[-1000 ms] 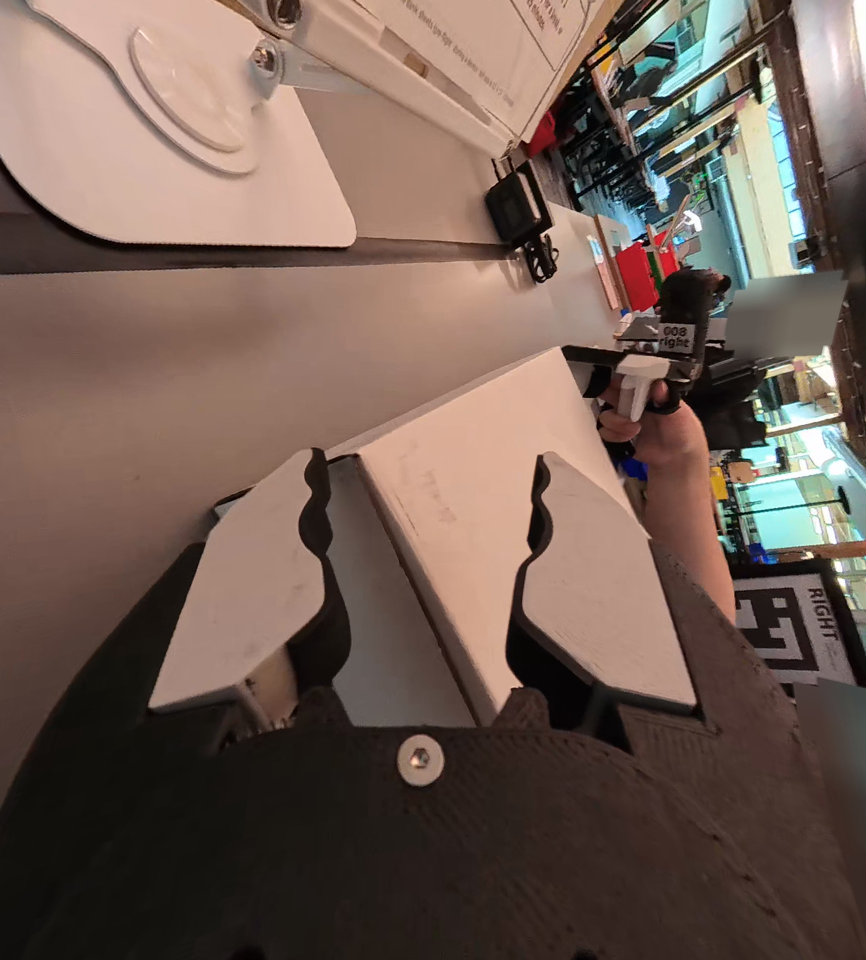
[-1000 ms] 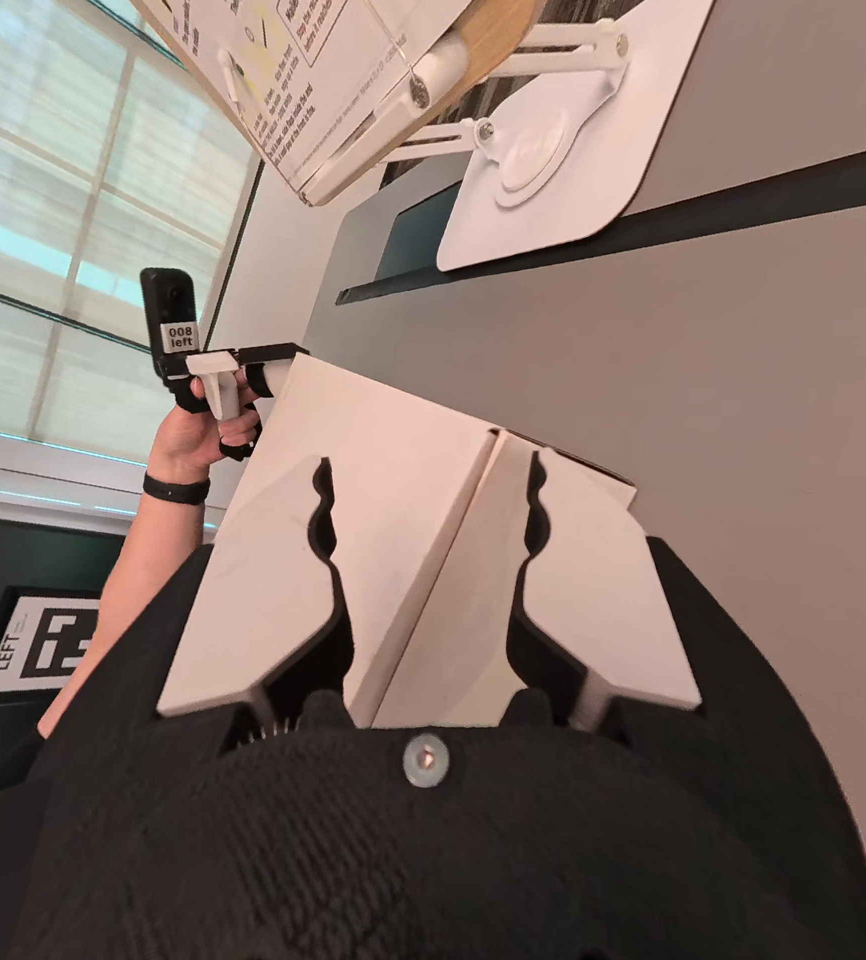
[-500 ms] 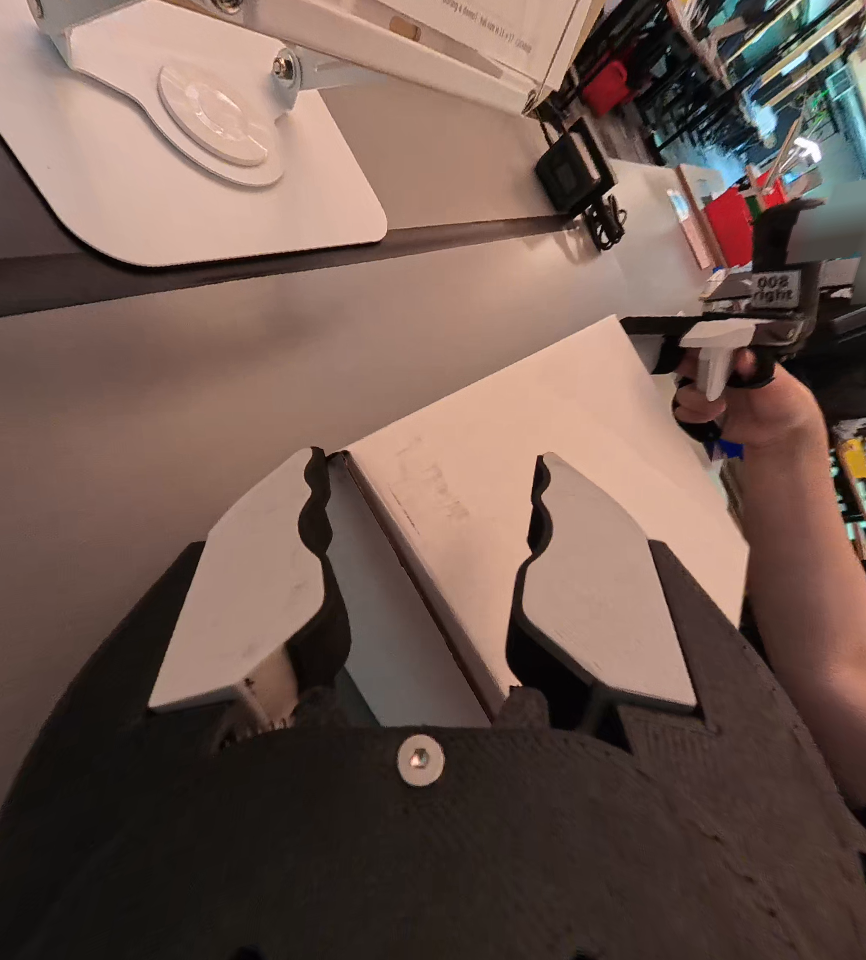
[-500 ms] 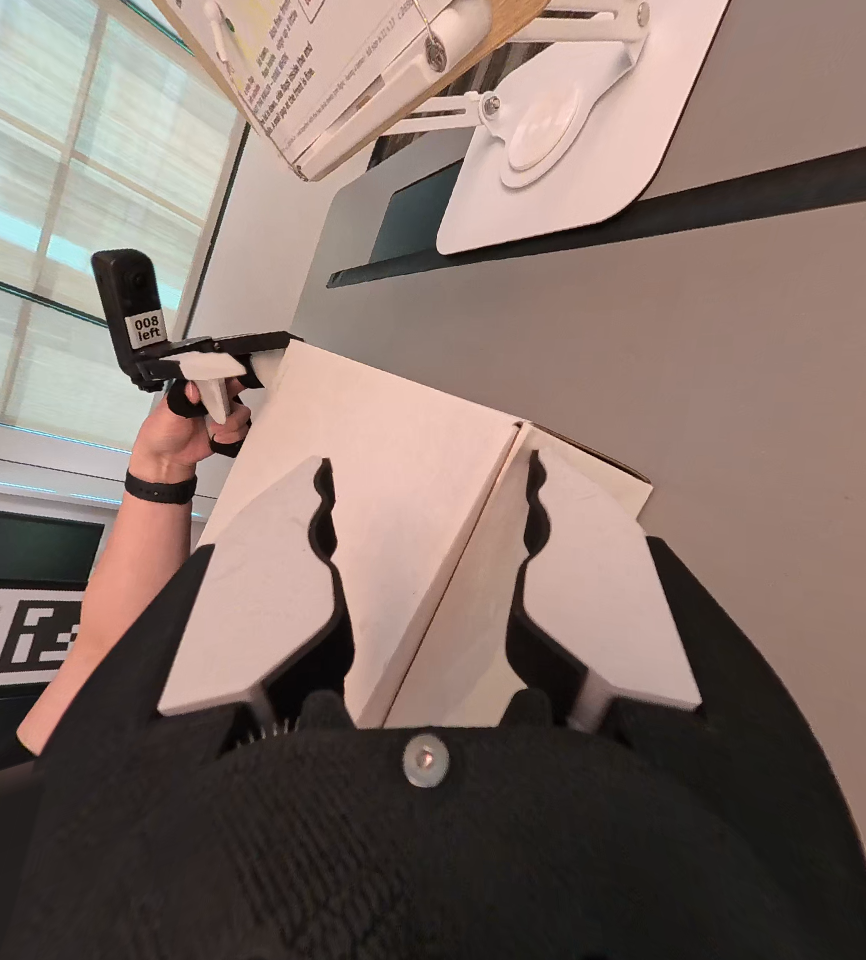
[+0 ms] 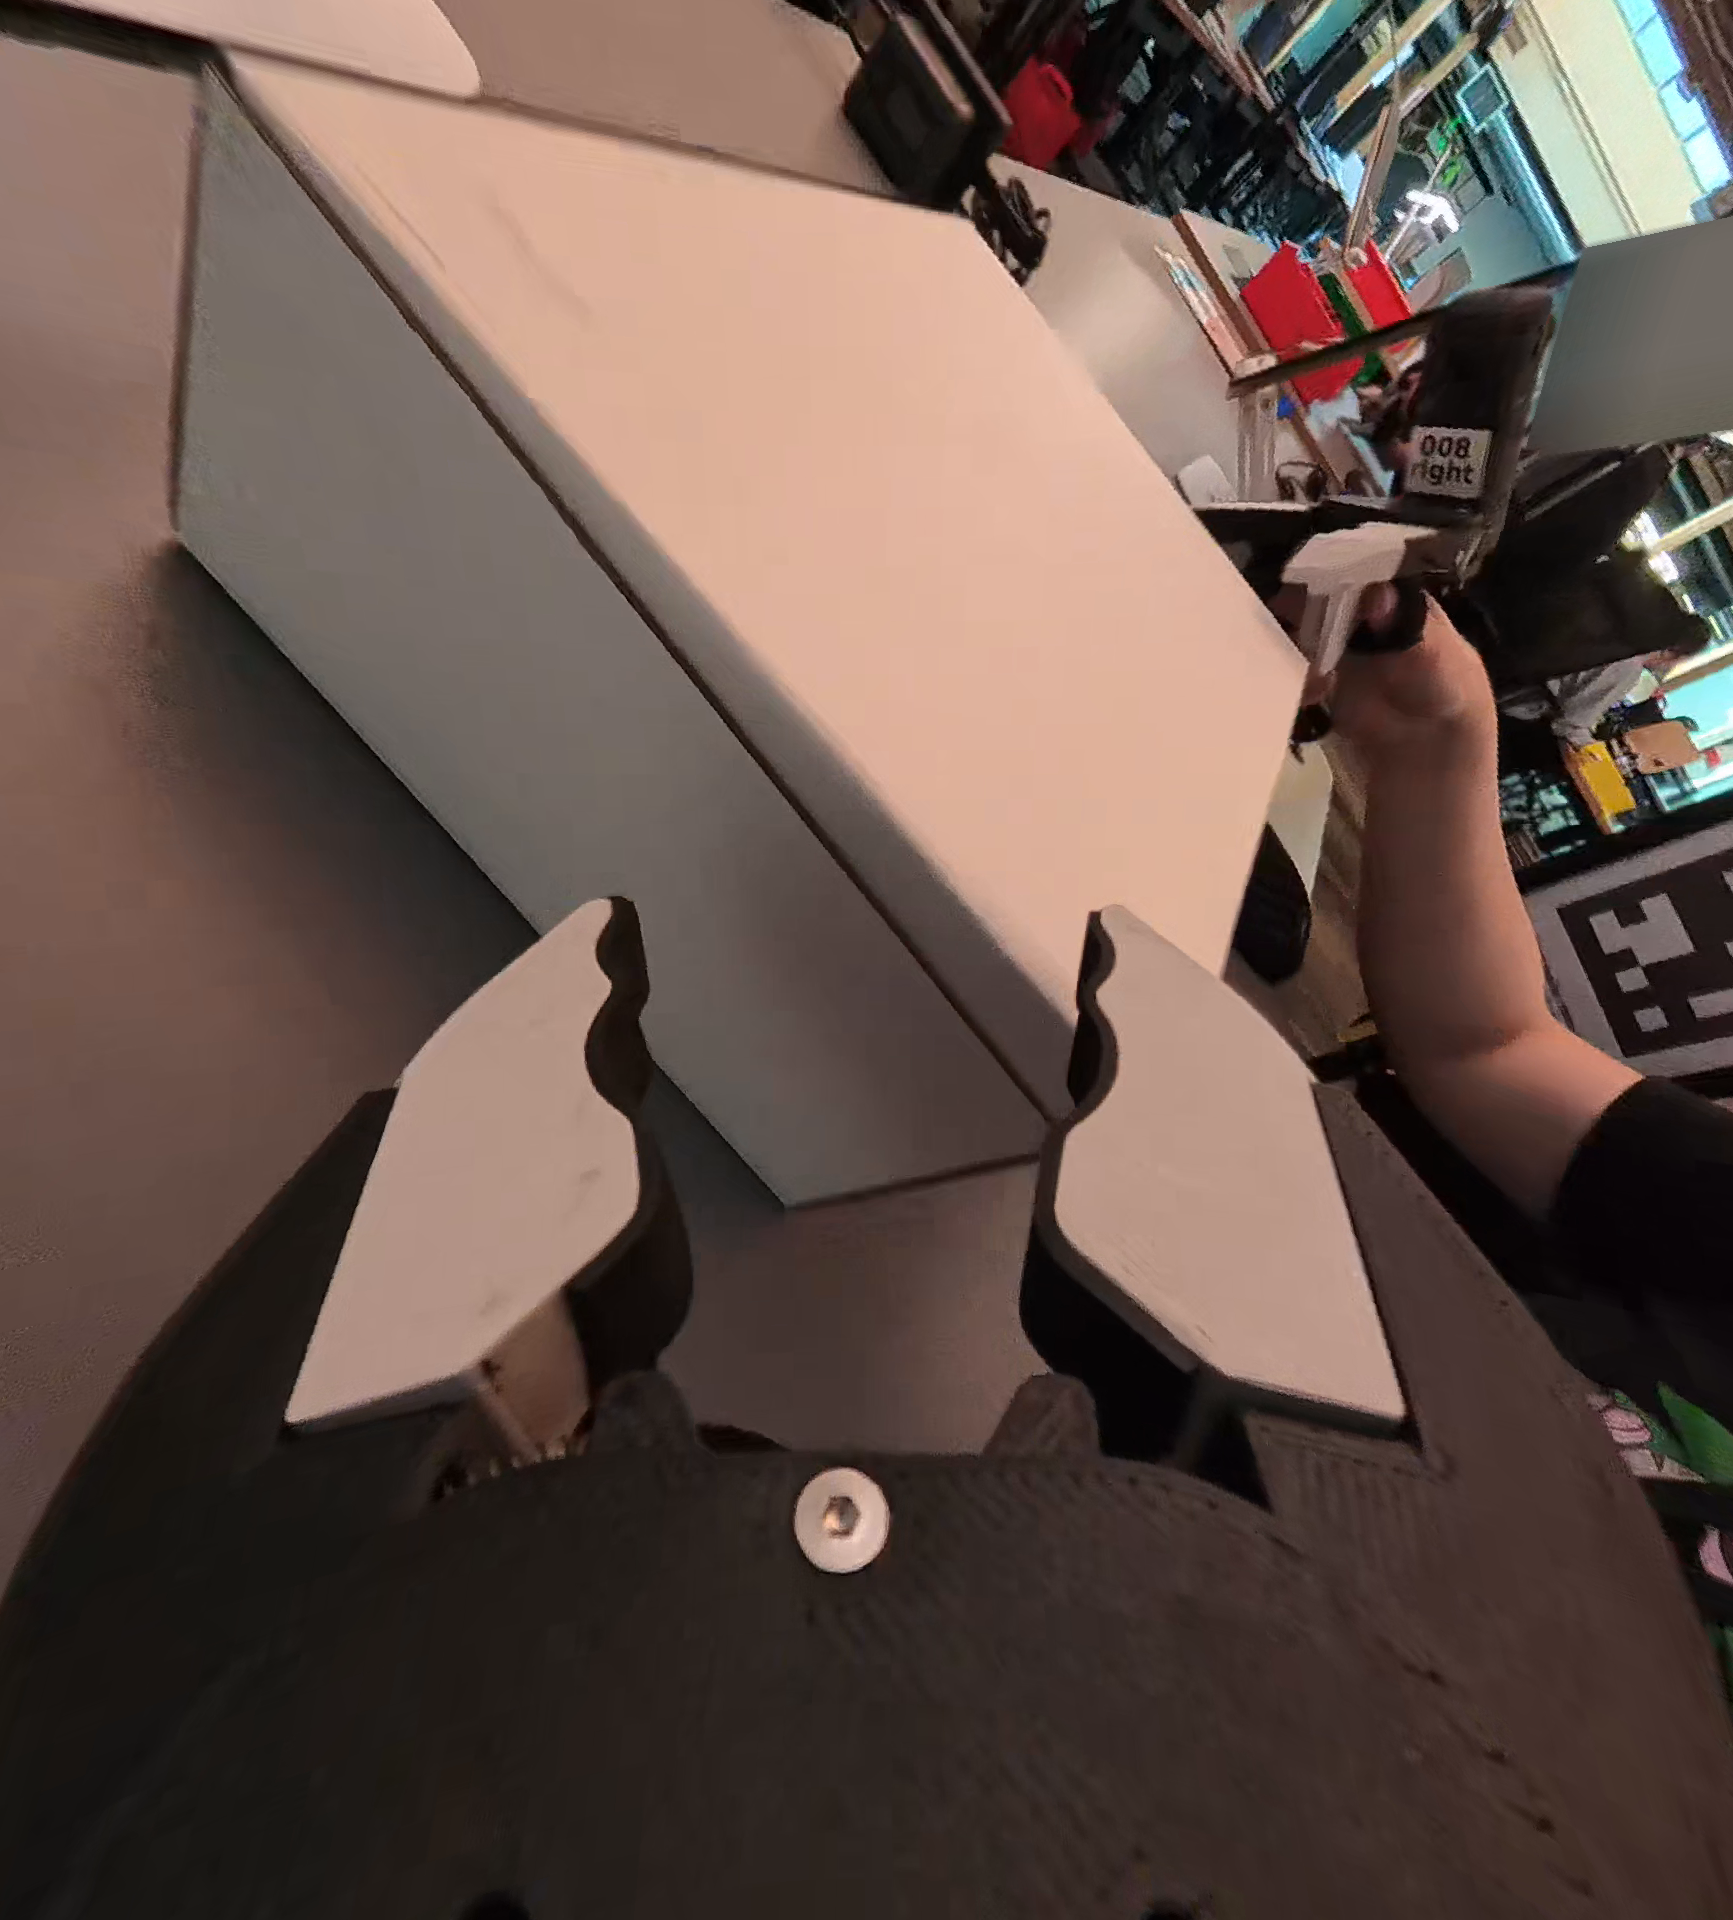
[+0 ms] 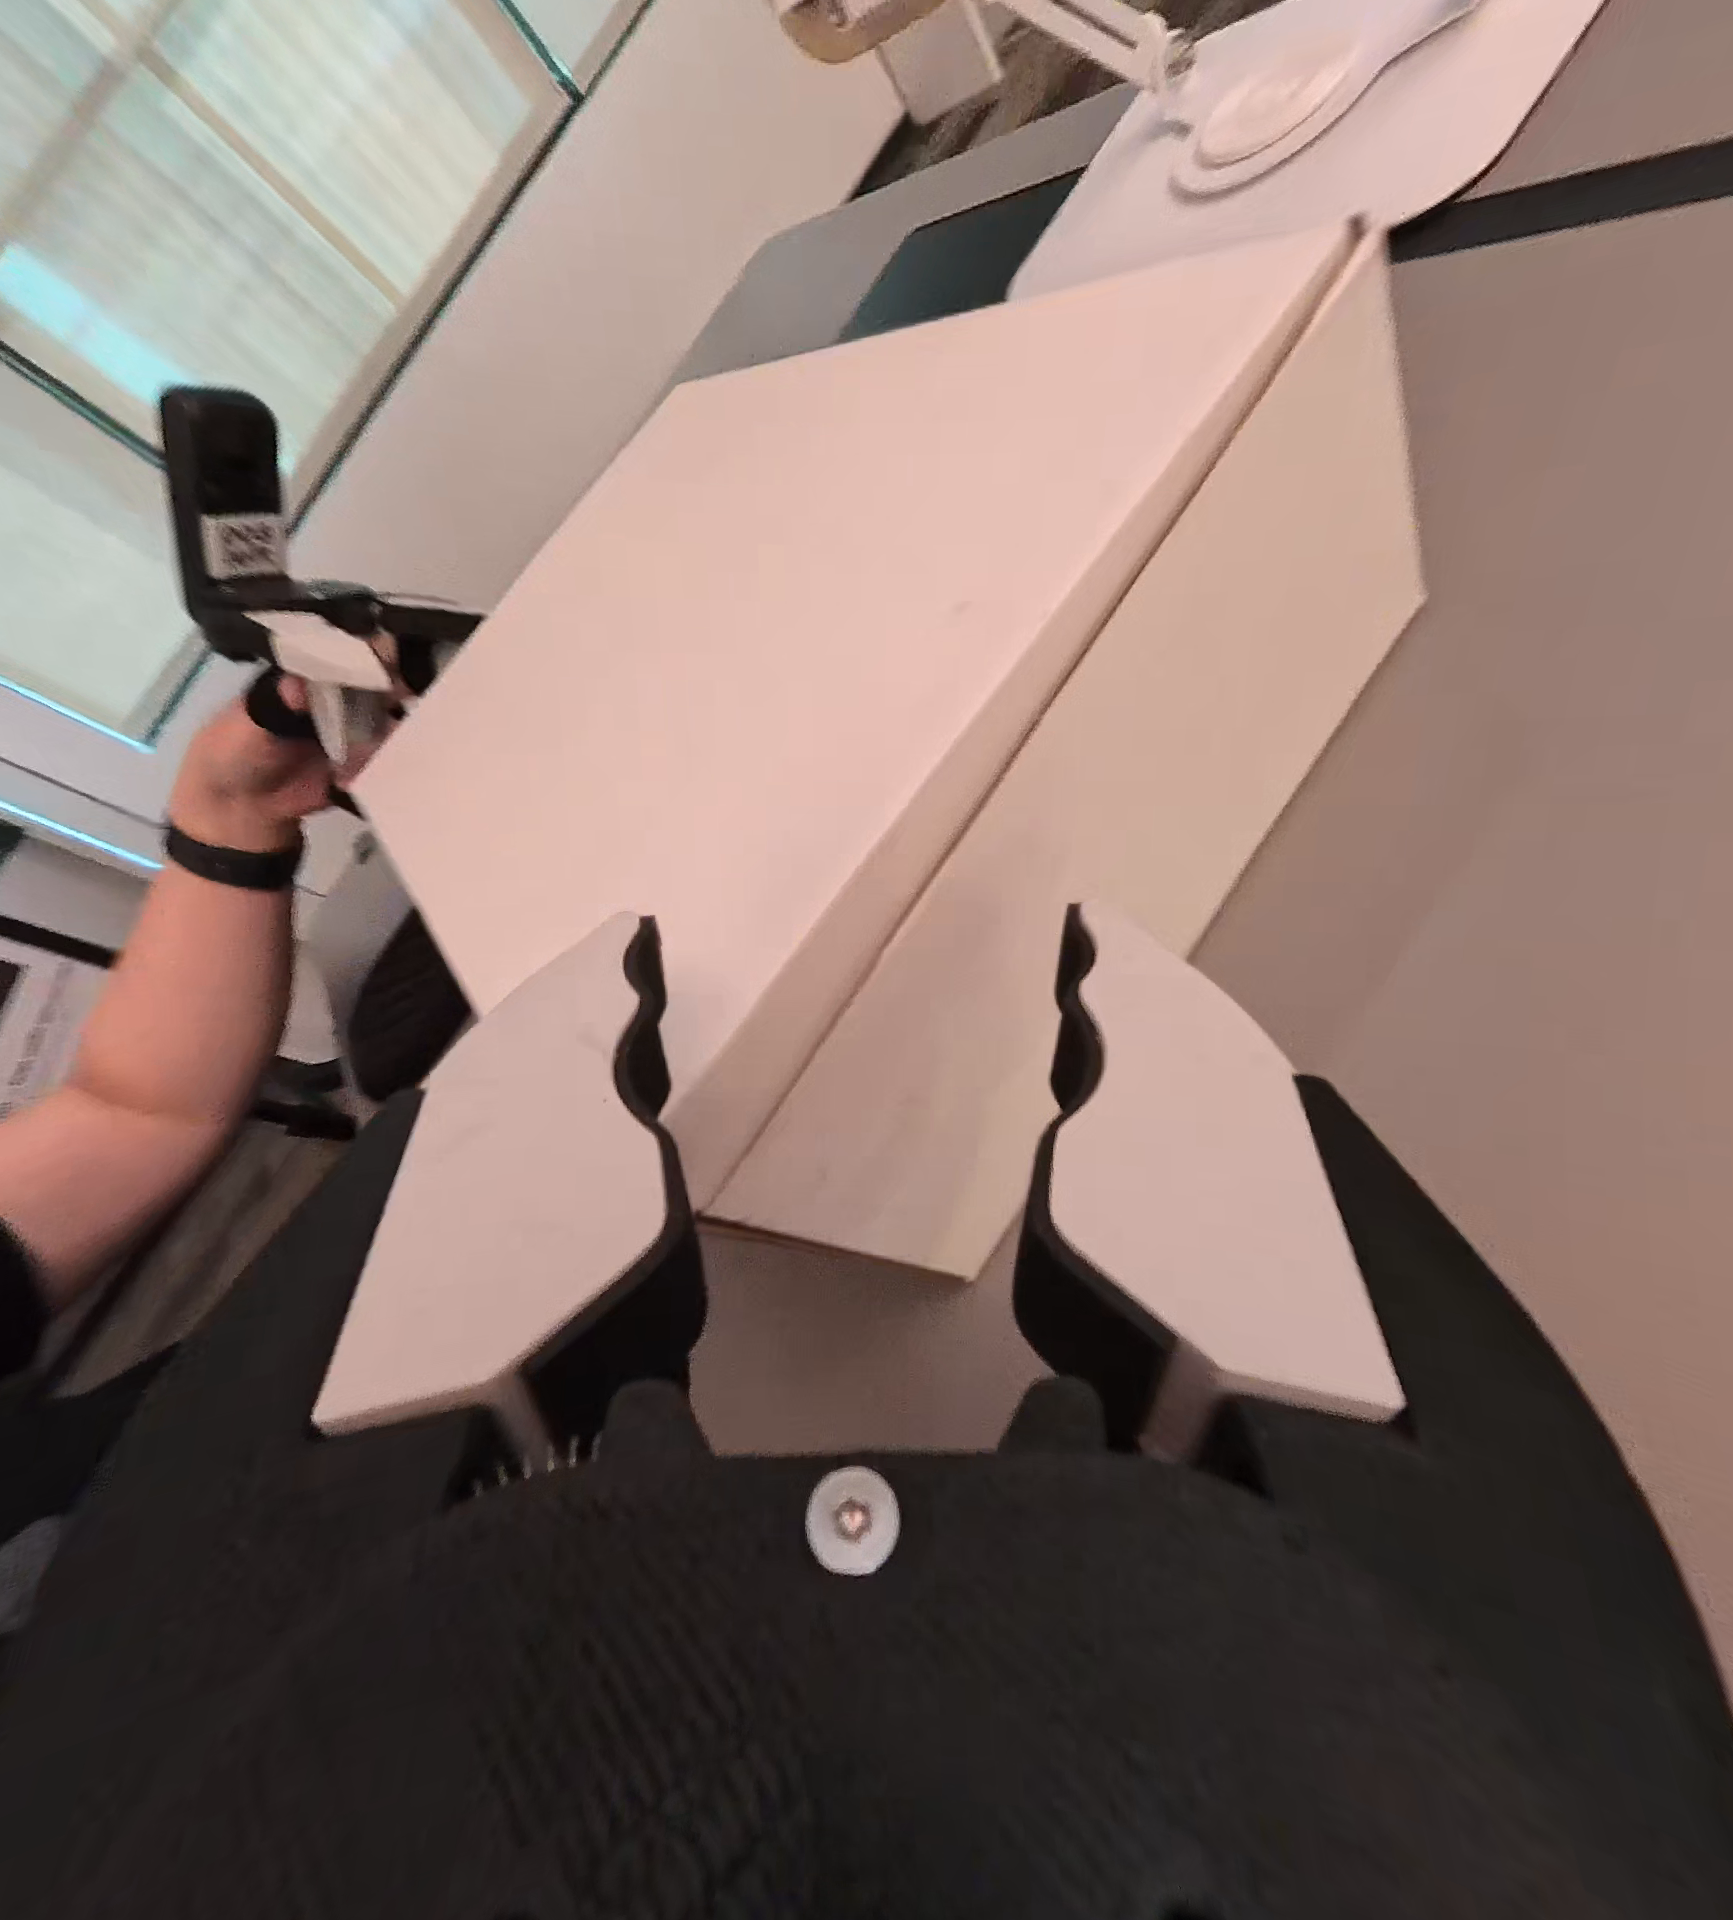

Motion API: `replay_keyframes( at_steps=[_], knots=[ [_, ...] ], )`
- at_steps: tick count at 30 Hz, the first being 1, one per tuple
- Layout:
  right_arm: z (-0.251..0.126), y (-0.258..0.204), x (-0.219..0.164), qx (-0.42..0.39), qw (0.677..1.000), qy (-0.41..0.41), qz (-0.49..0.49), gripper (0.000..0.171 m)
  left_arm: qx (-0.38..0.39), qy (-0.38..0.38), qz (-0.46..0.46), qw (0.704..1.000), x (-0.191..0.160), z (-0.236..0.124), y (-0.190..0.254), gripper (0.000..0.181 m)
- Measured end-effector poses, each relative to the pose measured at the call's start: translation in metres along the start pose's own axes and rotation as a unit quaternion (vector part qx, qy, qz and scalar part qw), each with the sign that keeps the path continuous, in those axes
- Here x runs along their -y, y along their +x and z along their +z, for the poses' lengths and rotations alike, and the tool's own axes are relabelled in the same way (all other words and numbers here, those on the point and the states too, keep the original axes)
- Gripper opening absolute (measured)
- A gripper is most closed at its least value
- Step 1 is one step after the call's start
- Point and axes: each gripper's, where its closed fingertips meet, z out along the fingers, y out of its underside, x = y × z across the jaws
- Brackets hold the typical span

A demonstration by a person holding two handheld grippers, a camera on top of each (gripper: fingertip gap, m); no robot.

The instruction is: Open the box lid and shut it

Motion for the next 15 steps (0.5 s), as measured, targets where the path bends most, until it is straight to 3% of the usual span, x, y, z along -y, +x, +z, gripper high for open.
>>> replay_keyframes(
  at_steps=[4, 15],
  knots=[
    [0.002, -0.011, -0.014, 0.011, 1.000, -0.026, -0.002, 0.073, -0.023, 0.017, -0.005, 1.000, -0.016, -0.001, 0.018, 0.077],
    [0.010, -0.003, -0.033, 0.004, 1.000, -0.029, -0.010, 0.071, -0.011, -0.001, -0.008, 1.000, -0.037, 0.009, 0.006, 0.075]
  ],
)
